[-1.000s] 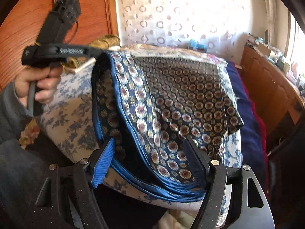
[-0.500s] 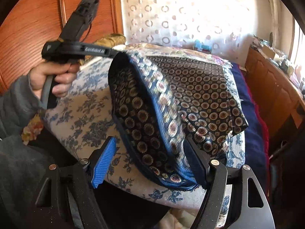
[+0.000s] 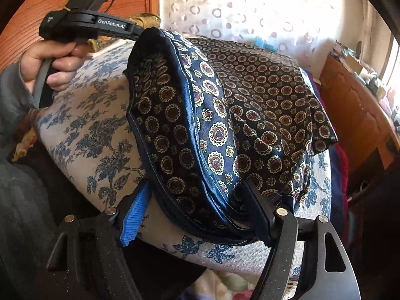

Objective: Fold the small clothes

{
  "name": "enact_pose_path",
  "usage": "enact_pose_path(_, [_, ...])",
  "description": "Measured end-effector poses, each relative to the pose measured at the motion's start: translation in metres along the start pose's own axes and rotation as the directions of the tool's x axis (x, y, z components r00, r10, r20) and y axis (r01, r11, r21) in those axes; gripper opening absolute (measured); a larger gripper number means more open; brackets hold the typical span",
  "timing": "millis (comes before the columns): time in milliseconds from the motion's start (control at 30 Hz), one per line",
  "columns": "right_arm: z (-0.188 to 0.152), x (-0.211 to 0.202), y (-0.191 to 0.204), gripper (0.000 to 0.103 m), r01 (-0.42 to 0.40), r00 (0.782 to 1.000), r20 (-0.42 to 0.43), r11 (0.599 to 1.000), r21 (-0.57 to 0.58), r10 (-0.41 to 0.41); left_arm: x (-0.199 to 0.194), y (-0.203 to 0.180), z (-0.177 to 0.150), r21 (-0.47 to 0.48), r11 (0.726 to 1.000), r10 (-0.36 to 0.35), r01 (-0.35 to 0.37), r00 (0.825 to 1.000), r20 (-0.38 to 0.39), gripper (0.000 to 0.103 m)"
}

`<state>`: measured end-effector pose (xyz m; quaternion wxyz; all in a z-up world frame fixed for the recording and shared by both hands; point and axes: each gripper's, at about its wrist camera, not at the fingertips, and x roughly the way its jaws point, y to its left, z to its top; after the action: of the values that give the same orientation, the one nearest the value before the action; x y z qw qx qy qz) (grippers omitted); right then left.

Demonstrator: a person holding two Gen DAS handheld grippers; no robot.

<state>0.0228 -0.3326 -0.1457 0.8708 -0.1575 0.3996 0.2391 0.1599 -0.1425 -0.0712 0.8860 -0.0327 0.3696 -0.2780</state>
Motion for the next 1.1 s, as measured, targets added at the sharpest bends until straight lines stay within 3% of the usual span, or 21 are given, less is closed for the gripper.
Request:
enact_pose_path(67, [-0.001, -0.002, -0.006, 0.024, 0.009, 1.0, 0.009, 1.0, 0.012, -0.009, -0.002, 0.002, 0.001, -0.003, 1.0, -0.01, 0.01, 1.0, 0.001, 0.0])
enact_pose_path(133, [0.0, -0.003, -0.016, 0.007, 0.008, 1.0, 0.003, 1.0, 0.028, -0.008, -0.005, 0.003, 0.002, -0.006, 1.0, -0.028, 0.028, 1.0, 0.007, 0.0])
enact_pose_path(167, [0.003, -0.003, -0.023, 0.004, -0.01, 1.0, 0.002, 0.999, 0.042, 0.01, -0.009, 0.002, 0.003, -0.003, 0.999, -0.033, 0.033, 0.999, 0.015, 0.0])
enact_pose_path(233, [0.012, -0.009, -0.031, 0.003, -0.019, 1.0, 0.024, 0.997, 0.069, 0.018, -0.016, 0.002, 0.004, 0.006, 1.0, -0.028, 0.028, 0.999, 0.033, 0.0])
enact_pose_path(467, [0.082, -0.035, -0.062, 0.002, 0.091, 0.981, 0.17, 0.996, 0.01, -0.091, -0.044, 0.024, 0.021, -0.061, 0.998, -0.027, 0.035, 0.992, 0.119, 0.0])
enact_pose_path(667, [0.151, -0.012, -0.075, 0.002, 0.122, 0.968, 0.228, 0.99, -0.064, -0.104, -0.051, 0.047, 0.035, -0.085, 0.996, 0.036, -0.024, 0.989, 0.144, 0.001])
enact_pose_path(767, [0.179, 0.014, -0.083, 0.002, 0.113, 0.971, 0.222, 0.99, -0.088, -0.091, -0.048, 0.06, 0.039, -0.086, 0.995, 0.067, -0.055, 0.988, 0.14, 0.007])
enact_pose_path(833, [0.192, 0.033, -0.09, 0.002, 0.098, 0.977, 0.2, 0.991, -0.094, -0.078, -0.043, 0.068, 0.04, -0.074, 0.994, 0.093, -0.084, 0.987, 0.13, 0.023])
enact_pose_path(1000, [0.208, 0.086, -0.105, 0.003, 0.074, 0.992, 0.109, 0.993, -0.093, -0.064, -0.029, 0.089, 0.039, -0.065, 0.991, 0.124, -0.119, 0.988, 0.086, 0.027])
enact_pose_path(1100, [0.218, 0.101, -0.116, 0.019, 0.122, 0.989, 0.091, 0.99, -0.065, -0.116, -0.011, 0.095, 0.035, -0.048, 0.994, 0.1, -0.099, 0.995, 0.023, 0.027])
